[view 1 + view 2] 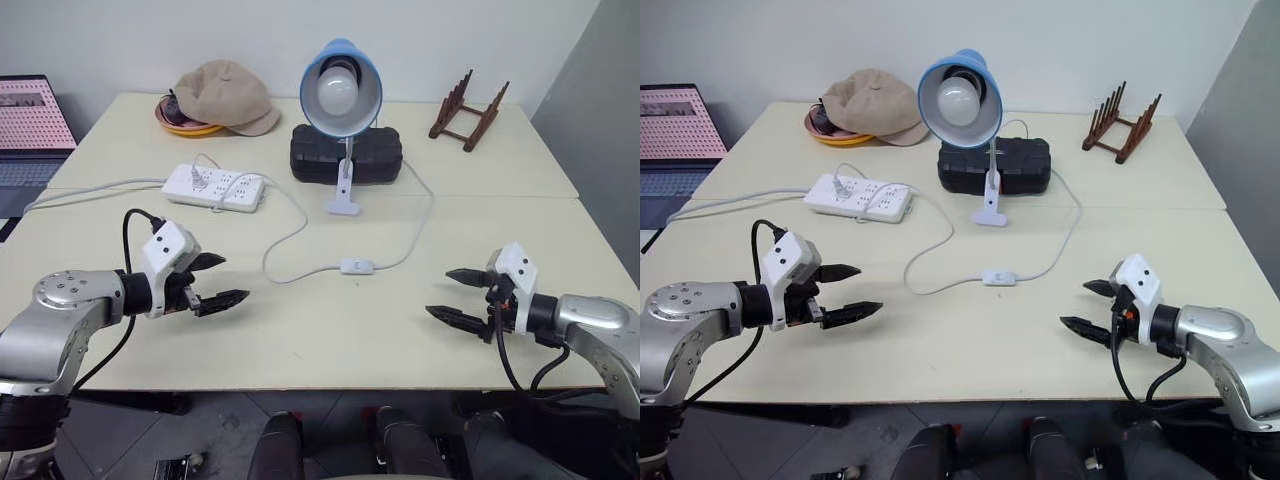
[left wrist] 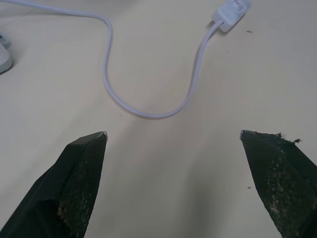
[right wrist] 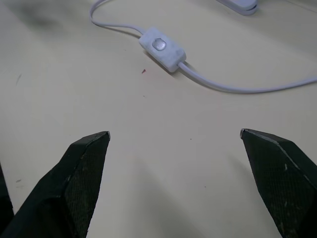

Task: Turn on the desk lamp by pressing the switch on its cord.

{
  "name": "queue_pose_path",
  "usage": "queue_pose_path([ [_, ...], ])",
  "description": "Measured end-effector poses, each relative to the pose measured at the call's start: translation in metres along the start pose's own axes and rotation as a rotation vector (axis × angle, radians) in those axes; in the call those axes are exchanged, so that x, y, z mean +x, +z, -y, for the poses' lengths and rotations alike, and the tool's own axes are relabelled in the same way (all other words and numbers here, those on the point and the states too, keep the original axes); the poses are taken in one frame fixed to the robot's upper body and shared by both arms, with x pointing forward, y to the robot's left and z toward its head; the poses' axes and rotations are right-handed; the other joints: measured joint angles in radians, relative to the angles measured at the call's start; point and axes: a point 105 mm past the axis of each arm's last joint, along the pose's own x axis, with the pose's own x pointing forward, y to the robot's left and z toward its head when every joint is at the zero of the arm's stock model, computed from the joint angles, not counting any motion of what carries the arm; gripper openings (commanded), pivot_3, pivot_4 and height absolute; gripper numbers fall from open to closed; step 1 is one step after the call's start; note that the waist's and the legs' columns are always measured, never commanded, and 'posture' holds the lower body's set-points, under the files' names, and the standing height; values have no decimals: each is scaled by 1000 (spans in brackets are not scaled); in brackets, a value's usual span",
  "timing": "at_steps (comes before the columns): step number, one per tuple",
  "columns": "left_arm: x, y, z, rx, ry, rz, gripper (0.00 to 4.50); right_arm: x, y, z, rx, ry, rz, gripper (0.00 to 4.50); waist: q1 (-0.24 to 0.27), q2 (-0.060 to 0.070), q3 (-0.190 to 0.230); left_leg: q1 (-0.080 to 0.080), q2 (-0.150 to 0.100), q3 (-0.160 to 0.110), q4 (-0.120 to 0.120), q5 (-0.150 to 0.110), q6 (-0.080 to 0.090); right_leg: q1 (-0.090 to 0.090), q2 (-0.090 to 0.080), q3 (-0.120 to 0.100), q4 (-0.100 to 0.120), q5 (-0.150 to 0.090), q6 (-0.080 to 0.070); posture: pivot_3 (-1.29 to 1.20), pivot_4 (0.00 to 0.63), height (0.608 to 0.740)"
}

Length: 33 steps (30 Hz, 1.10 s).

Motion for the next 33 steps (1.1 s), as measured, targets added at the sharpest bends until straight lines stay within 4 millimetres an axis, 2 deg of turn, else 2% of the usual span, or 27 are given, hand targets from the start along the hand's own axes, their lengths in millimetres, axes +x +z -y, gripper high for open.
queue_pose_path([
  [6, 0, 8, -5, 6, 10, 13, 4500, 1, 2, 4, 2, -17, 4, 4432, 1, 0, 0, 0, 0, 0, 1, 0, 0, 1, 0, 0, 0, 0, 0, 0, 150, 740],
  [12, 0, 7, -4, -1, 4, 15, 4500, 0, 5, 6, -10, -9, 3, 4432, 1, 0, 0, 0, 0, 0, 0, 0, 0, 0, 0, 0, 0, 0, 0, 0, 150, 740],
  [16, 7, 25, -5, 30, -12, 63, 4500, 6, 19, 13, -69, -16, 30, 4432, 1, 0, 0, 0, 0, 0, 1, 0, 0, 0, 0, 0, 0, 0, 0, 0, 150, 740],
  [19, 11, 41, 3, 48, -53, 93, 4500, 18, 24, 6, -112, 48, 38, 4432, 1, 0, 0, 0, 0, 0, 1, 0, 0, 0, 0, 0, 0, 0, 0, 0, 150, 740],
  [21, 20, 57, 18, 71, -114, 144, 4500, 30, 31, 5, -162, 83, 48, 4432, 1, 0, 0, -1, -1, 0, 1, 0, 0, 0, 0, 0, -1, 1, 1, 0, 150, 740],
  [24, 31, 70, 36, 117, -179, 176, 4500, 52, 38, 4, -264, 130, 56, 4432, -3, 0, 0, 0, 0, 0, 0, 0, 0, 0, 0, 0, 0, 3, 6, 0, 150, 740],
  [26, 34, 69, 42, 129, -208, 167, 4500, 75, 31, 6, -324, 159, 37, 4432, -9, 0, 0, 0, 0, 0, 0, 0, 0, 0, 1, 0, 0, 3, 6, 0, 150, 740],
  [33, 32, 61, 45, 123, -219, 144, 4500, 117, 25, 7, -468, 226, 10, 4432, -19, 0, 0, -1, 0, -1, 0, 0, 0, 0, 1, 0, 0, 4, 6, 0, 150, 740],
])
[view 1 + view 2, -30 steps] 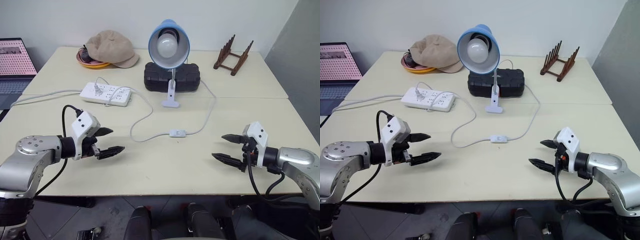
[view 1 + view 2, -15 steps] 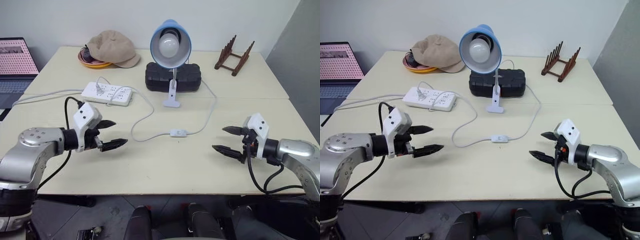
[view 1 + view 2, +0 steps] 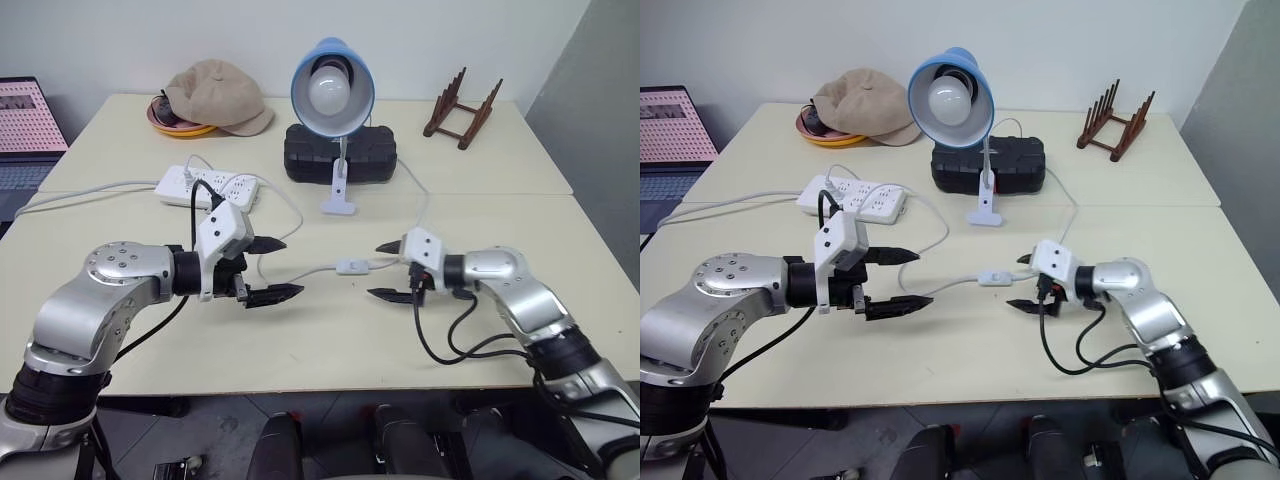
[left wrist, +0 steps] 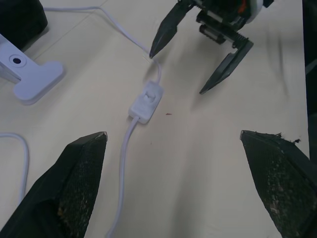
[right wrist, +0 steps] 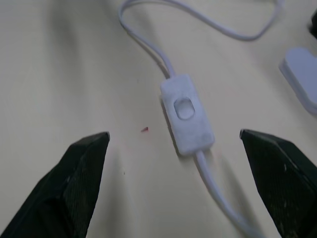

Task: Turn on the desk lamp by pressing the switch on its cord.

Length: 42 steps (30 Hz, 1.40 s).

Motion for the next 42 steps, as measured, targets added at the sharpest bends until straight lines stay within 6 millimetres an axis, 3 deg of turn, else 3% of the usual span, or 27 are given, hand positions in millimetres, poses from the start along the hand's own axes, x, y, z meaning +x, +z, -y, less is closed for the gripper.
queue_pose_path([
  [6, -9, -11, 1, -28, 40, -22, 4500, 21, -12, 12, -85, -1, -34, 4432, -1, 0, 0, 0, 0, 0, 0, 0, 0, 0, 0, 0, 0, 0, 0, 0, 150, 740],
  [10, -13, -8, -1, -21, 70, -8, 4500, 25, -11, 20, -141, -5, -41, 4432, -1, 0, 0, 1, 0, -1, 0, 0, 0, 1, 0, 0, 1, 0, 0, 0, 150, 740],
  [13, -15, -5, -1, -19, 79, 3, 4500, 26, -12, 21, -157, -3, -36, 3918, -1, 0, 0, 3, 0, -1, 0, 0, 0, 3, 0, 0, 1, 0, 0, 0, 150, 740],
  [22, -14, -4, -2, -43, 92, 13, 4500, 32, -14, 21, -180, 9, -43, 1627, -2, 0, 0, 3, 0, -1, 0, 0, 0, 3, 0, 0, 1, 1, -1, 0, 150, 740],
  [25, -15, -2, -4, -53, 100, 20, 4500, 32, -15, 19, -177, 12, -43, 1064, -2, 0, 0, 3, 0, -1, 0, 0, 0, 3, 0, 0, 1, 1, -1, 0, 150, 740],
  [31, -17, 1, -5, -99, 109, 44, 4500, 27, -17, 20, -158, 0, -36, 1071, -1, 0, 0, 3, 0, -1, 0, 0, 0, 3, 0, 0, 1, 1, -1, 0, 150, 740],
  [36, -20, 10, 0, -299, 91, 154, 4500, 20, -12, 30, -98, -64, -20, 1071, -3, 0, 0, 3, 0, -1, 0, 0, 0, 3, 0, 0, 1, 1, 0, 0, 150, 740],
  [38, -15, 13, 12, -461, 61, 278, 4500, 19, 6, 36, -79, -119, 41, 1071, -2, 0, 0, 3, 0, -2, 0, 0, 0, 3, -1, 0, 1, 1, 0, 0, 150, 740],
  [42, 11, -11, 34, -768, 67, 361, 4500, 6, 50, 43, -104, -223, 162, 1071, 2, 0, 0, 1, 0, -5, 0, 0, 0, 3, -1, -2, 2, 3, -4, 0, 150, 740],
])
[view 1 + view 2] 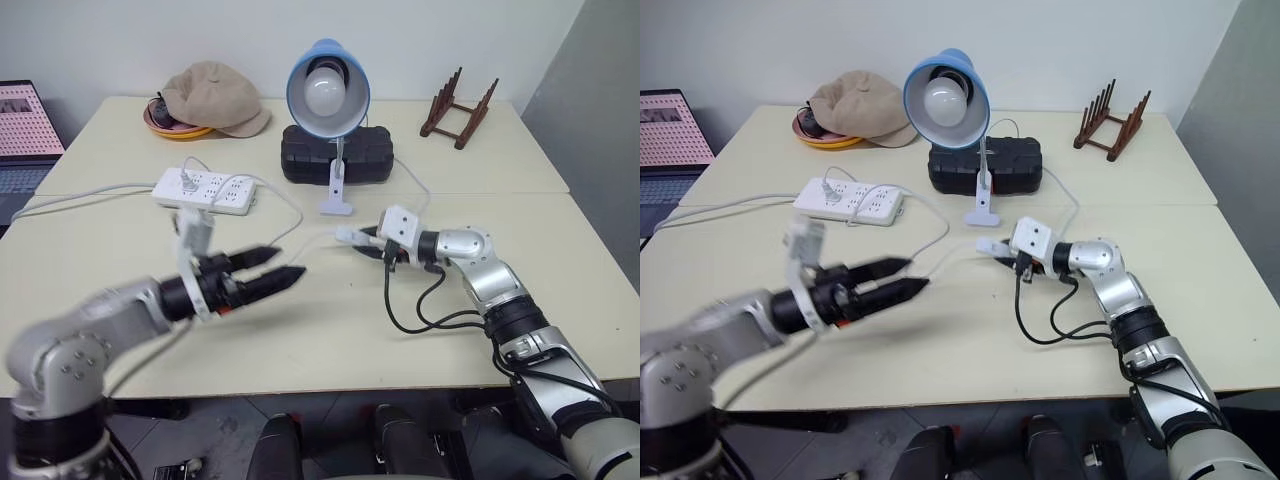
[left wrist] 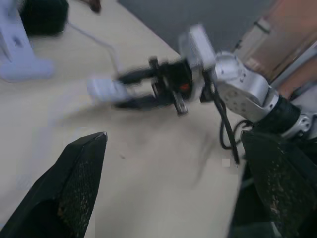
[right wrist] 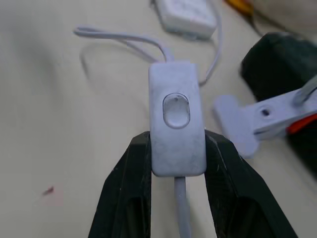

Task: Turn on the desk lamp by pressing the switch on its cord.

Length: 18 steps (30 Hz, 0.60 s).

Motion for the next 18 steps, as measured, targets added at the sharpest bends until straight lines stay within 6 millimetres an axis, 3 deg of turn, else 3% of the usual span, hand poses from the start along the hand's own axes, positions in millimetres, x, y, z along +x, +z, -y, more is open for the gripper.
queue_pose_path([
  [4, 8, 8, -1, -36, 22, 70, 4500, -4, 13, -7, -14, -10, 44, 1071, 18, 0, 0, 2, -1, -1, 1, 0, 0, 1, 1, 0, 1, -2, 3, 0, 150, 740],
  [7, 25, 12, -6, -86, 7, 112, 4500, -8, 23, -22, -51, 6, 95, 1071, 20, 0, 0, 0, -1, 1, 7, 0, 0, 2, 1, 2, 0, -2, 0, 0, 150, 740],
  [13, 39, 10, 4, -60, -65, 75, 4500, -13, 26, -28, -87, 11, 113, 1071, 18, 0, 0, -1, -1, 3, 11, 0, 0, 2, 0, 3, -1, -2, 1, 0, 150, 740],
  [18, 47, 18, 1, -80, -91, 86, 4500, -10, 30, -36, -108, 16, 129, 1071, 19, 0, 0, -1, -1, 2, 10, 0, 0, 2, 1, 3, -1, -2, 1, 0, 150, 740],
])
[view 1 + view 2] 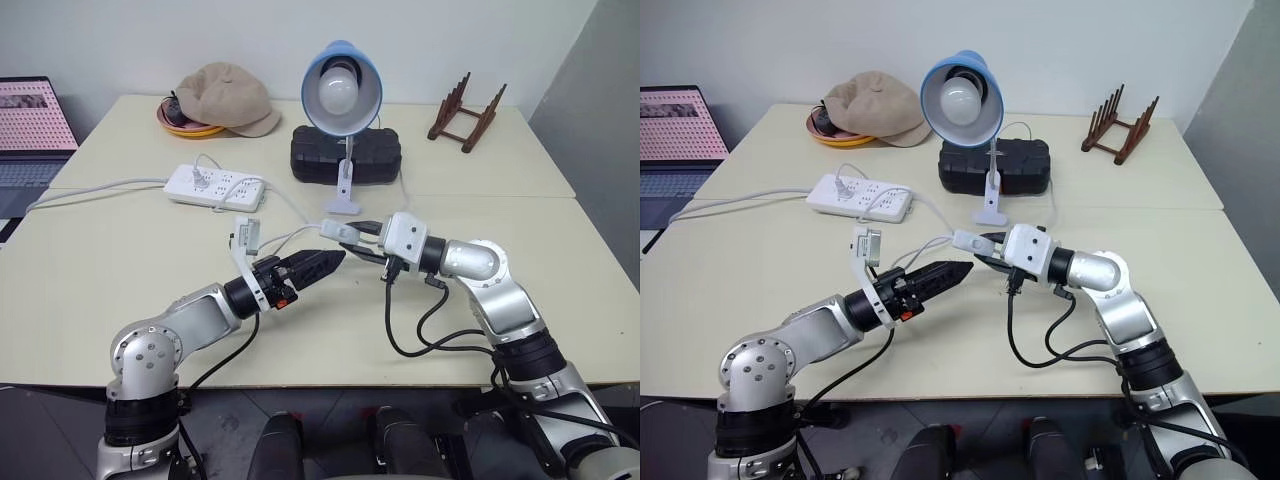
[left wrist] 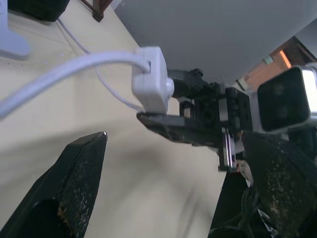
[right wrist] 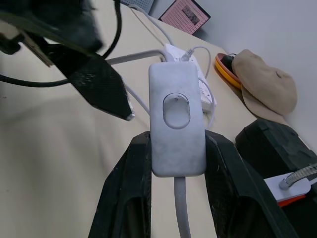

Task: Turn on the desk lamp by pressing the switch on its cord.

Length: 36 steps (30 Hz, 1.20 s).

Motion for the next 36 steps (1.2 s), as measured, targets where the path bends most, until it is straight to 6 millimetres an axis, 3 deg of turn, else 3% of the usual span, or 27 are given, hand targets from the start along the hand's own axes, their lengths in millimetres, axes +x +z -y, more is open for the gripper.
queue_pose_path([
  [13, 8, 11, 1, -15, -43, 12, 4500, -3, 8, -3, -38, -16, 27, 1071, 0, 0, 0, -1, 0, 0, 0, 0, 0, 0, 0, 0, -1, 0, 0, 0, 150, 740],
  [14, 8, 11, 1, -15, -44, 12, 4132, -3, 9, -3, -40, -17, 29, 1071, 0, 0, 0, -1, 0, 0, 0, 0, 0, 0, 0, 0, -1, 0, 0, 0, 150, 740],
  [17, 8, 11, 1, -15, -45, 12, 3712, -3, 9, -3, -42, -17, 31, 1071, 0, 0, 0, -1, 0, 0, 0, 0, 0, 0, 0, 0, -2, 0, 0, 0, 150, 740],
  [31, 10, 10, 3, -24, -56, 16, 818, -4, 14, -4, -58, -15, 44, 1071, 0, 0, 0, -1, 0, 0, -1, 0, 0, 0, -1, 0, -2, 0, 0, 0, 150, 740],
  [33, 10, 10, 3, -23, -55, 18, 581, -5, 13, -4, -58, -16, 40, 1071, 0, 0, 0, -1, 0, 0, -1, 0, 0, 0, -1, 0, -2, 0, 0, 0, 150, 740],
  [36, 10, 10, 3, -24, -55, 17, 564, -5, 13, -4, -58, -16, 40, 1071, 0, 0, 0, -1, 0, 0, -1, 0, 0, 0, -1, 0, -3, 0, 0, 0, 150, 740],
])
